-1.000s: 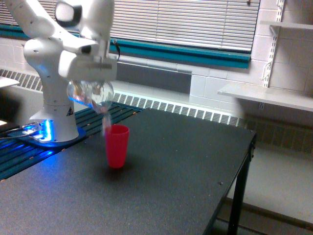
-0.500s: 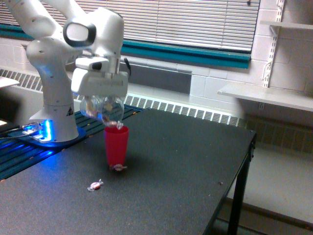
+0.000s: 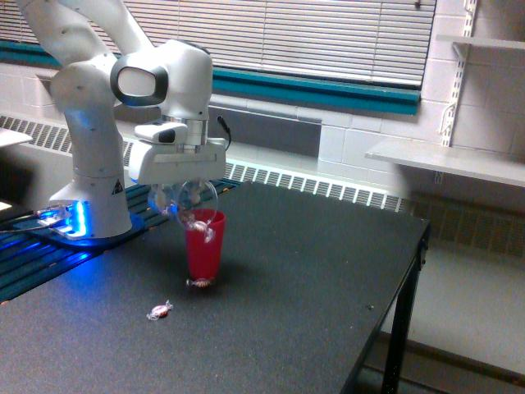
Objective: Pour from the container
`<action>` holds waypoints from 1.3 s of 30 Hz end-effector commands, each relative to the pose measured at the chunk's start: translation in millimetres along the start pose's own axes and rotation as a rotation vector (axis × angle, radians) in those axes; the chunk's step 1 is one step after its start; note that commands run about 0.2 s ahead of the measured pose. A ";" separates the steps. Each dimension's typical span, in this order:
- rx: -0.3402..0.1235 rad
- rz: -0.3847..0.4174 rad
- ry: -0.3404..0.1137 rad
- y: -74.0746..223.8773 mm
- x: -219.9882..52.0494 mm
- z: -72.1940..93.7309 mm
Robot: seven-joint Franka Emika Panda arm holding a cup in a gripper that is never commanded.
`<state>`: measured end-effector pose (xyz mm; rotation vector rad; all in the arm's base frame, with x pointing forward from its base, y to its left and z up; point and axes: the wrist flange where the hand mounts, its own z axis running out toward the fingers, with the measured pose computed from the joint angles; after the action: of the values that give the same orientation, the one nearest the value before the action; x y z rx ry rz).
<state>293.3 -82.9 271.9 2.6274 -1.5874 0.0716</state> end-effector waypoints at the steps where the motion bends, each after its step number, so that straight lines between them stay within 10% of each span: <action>1: 0.036 -0.370 0.006 -7.4 6.1 -37.0; 23: 0.145 -0.434 0.046 25.7 13.0 -144.1; 39: -0.079 -0.518 -0.151 46.7 -47.5 -87.8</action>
<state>245.6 -66.7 376.1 2.9469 -0.9736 -0.0910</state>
